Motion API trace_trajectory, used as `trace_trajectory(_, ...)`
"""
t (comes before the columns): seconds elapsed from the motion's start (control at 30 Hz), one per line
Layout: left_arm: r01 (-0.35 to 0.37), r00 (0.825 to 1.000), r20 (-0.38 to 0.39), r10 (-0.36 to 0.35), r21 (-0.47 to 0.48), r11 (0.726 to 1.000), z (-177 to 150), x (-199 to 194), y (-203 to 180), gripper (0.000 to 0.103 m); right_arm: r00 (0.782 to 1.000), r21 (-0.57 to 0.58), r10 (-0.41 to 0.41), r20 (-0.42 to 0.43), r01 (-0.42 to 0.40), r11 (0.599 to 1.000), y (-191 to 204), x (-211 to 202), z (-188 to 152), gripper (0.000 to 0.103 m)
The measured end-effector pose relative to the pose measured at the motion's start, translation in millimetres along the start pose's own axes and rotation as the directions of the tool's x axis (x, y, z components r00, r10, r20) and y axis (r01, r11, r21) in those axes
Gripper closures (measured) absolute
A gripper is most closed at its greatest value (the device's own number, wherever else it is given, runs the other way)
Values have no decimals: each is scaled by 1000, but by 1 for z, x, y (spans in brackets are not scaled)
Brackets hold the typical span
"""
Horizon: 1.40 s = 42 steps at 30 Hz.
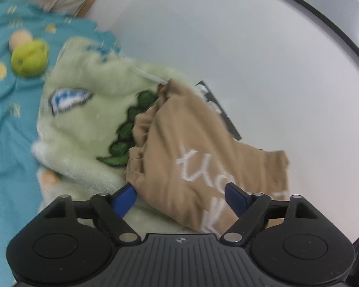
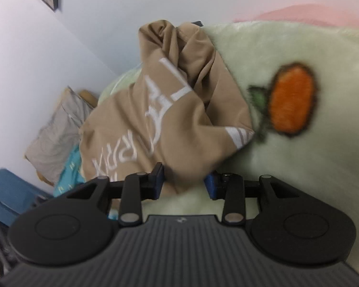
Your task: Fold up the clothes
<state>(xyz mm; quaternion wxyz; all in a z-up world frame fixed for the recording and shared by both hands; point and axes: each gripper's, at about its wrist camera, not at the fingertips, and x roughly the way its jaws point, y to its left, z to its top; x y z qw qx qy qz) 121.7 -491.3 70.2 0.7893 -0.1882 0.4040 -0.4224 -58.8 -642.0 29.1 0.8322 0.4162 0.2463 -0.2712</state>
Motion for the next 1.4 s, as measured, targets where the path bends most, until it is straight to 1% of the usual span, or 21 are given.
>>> trace_trajectory(0.03, -4, 1000, 21, 3, 31, 1000, 0, -15, -9, 12, 1000, -19, -8, 4, 8, 1000, 5, -10, -2, 63)
trace_trajectory(0.1, -9, 998, 71, 2, 92, 996, -3, -49, -28, 1, 1000, -55, -16, 21, 17, 998, 15, -33, -6, 63)
trace_trajectory(0.23, -50, 989, 143, 19, 214, 976, -10, -105, -61, 0, 997, -140, 21, 72, -10, 990, 41, -83, -18, 63)
trace_trajectory(0.33, -115, 975, 219, 48, 309, 944, -22, -145, -78, 0, 990, -231, 57, 132, -25, 973, 62, -123, -31, 63)
trace_trajectory(0.37, -138, 968, 247, 54, 336, 932, -26, -159, -84, 0, 986, -264, 73, 150, -32, 964, 68, -135, -37, 58)
trace_trajectory(0.4, -156, 960, 274, 55, 361, 919, -32, -172, -88, 0, 980, -293, 94, 178, -39, 955, 74, -147, -44, 51)
trace_trajectory(0.43, -174, 952, 300, 55, 384, 907, -38, -184, -91, 0, 968, -314, 115, 221, -41, 949, 77, -159, -51, 29)
trace_trajectory(0.47, -197, 943, 328, 57, 411, 890, -47, -196, -94, 0, 955, -334, 137, 263, -43, 942, 80, -170, -58, 12)
trace_trajectory(0.5, -223, 932, 356, 59, 438, 871, -56, -208, -97, 0, 936, -359, 164, 311, -44, 932, 82, -183, -65, 8)
trace_trajectory(0.53, -241, 924, 378, 57, 461, 854, -64, -217, -98, 0, 916, -392, 186, 354, -35, 919, 84, -193, -71, 10)
trace_trajectory(0.57, -248, 919, 391, 50, 476, 844, -72, -223, -98, 0, 904, -423, 190, 382, -12, 906, 87, -200, -78, 10)
trace_trajectory(0.63, -256, 912, 409, 34, 500, 827, -88, -235, -96, 0, 888, -456, 184, 421, 32, 890, 90, -207, -95, 10)
trace_trajectory(0.7, -256, 906, 424, 20, 508, 822, -102, -245, -93, 0, 877, -473, 182, 445, 58, 879, 91, -209, -111, 10)
trace_trajectory(0.93, -274, 882, 472, 12, 492, 826, -130, -273, -78, 0, 858, -524, 195, 474, 97, 846, 89, -203, -154, 10)
trace_trajectory(1.07, -288, 868, 497, 16, 476, 831, -141, -285, -68, 0, 852, -535, 208, 480, 96, 839, 90, -205, -174, 10)
trace_trajectory(1.1, -306, 855, 518, 27, 463, 832, -143, -288, -66, 0, 852, -533, 208, 481, 96, 840, 90, -204, -178, 10)
trace_trajectory(1.17, -353, 821, 568, 57, 428, 832, -149, -294, -60, 0, 852, -530, 206, 482, 96, 843, 90, -201, -187, 10)
trace_trajectory(1.2, -363, 816, 574, 64, 423, 830, -151, -295, -58, 0, 852, -528, 205, 481, 96, 844, 90, -200, -191, 10)
trace_trajectory(1.3, -372, 822, 565, 67, 443, 816, -153, -295, -54, 0, 838, -553, 226, 497, 104, 827, 94, -201, -206, 10)
trace_trajectory(1.37, -378, 827, 558, 70, 460, 804, -156, -293, -54, 0, 832, -570, 219, 511, 137, 810, 98, -202, -212, 10)
trace_trajectory(1.4, -379, 829, 554, 70, 466, 800, -158, -292, -53, 0, 830, -570, 215, 514, 143, 809, 99, -202, -212, 10)
